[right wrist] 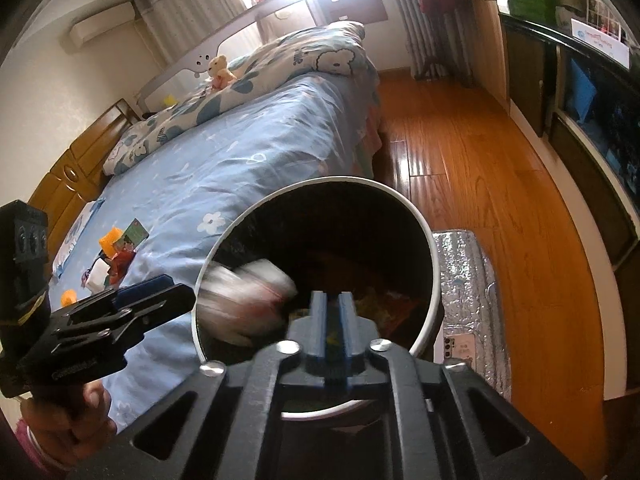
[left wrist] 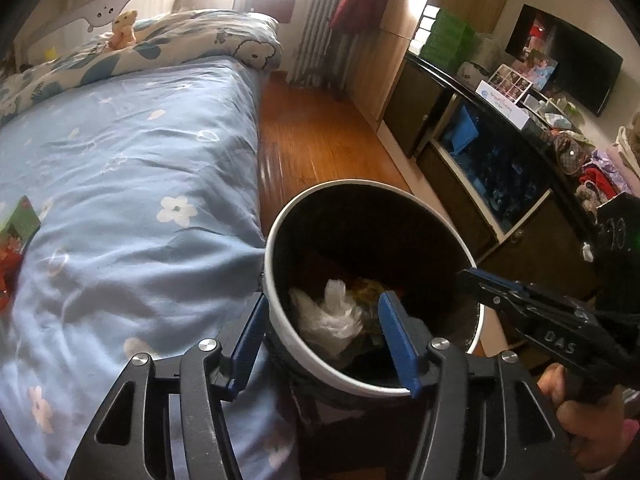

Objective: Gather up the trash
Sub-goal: 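Carry tissue and yellow bag over the bin and open both tools, then move both open tools back toward the remaining items on the bed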

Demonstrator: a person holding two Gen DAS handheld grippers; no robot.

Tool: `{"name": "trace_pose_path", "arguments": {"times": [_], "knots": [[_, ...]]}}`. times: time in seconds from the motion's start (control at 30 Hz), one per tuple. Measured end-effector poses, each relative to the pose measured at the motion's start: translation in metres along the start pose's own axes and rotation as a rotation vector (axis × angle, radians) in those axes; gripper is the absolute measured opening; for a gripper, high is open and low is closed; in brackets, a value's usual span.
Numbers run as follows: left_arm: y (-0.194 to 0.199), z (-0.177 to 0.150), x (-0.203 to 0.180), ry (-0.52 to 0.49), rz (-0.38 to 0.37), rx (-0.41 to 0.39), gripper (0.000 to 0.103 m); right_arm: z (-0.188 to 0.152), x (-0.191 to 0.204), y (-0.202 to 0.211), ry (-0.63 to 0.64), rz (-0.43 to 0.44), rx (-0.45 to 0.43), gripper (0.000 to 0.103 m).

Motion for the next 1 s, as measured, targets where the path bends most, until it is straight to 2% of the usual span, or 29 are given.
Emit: {"name": "trace_pose_path", "arguments": {"times": [0.03, 0.1, 0.17, 0.23, 0.5, 1.0], "knots": [[0.002, -0.002, 0.002, -0.002, 0.002, -0.002, 0.059, 0.000, 0.002, 0.001, -0.001, 0.004, -0.005, 0.038], [0.006, -0.005, 0.007, 0.001, 0.015, -0.007, 0.061, 0.001, 0.006, 0.003, -0.001, 0.016, -0.018, 0.054], [0.012, -0.011, 0.014, 0.008, 0.027, -0.011, 0.063, 0.002, 0.011, 0.005, 0.005, 0.020, -0.026, 0.059], [0.017, -0.017, 0.024, 0.020, 0.040, -0.013, 0.065, 0.001, 0.018, 0.006, 0.004, 0.040, -0.029, 0.071], [0.048, -0.049, 0.071, 0.119, 0.106, -0.025, 0.066, 0.000, 0.062, 0.002, 0.048, 0.094, -0.024, 0.081], [0.122, -0.111, 0.160, 0.310, 0.250, -0.074, 0.066, -0.026, 0.182, -0.038, 0.174, 0.234, 0.059, 0.082]]}}
Point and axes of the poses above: each gripper's, at about its wrist camera, not at the fingertips, and y roughly against the way its jaws point, x to its left, z to its top, the point moved 8 cm from there along -y, roughly the way its jaws point, and after that the axes turned 2 degrees about -x, right-handed, at the moved point
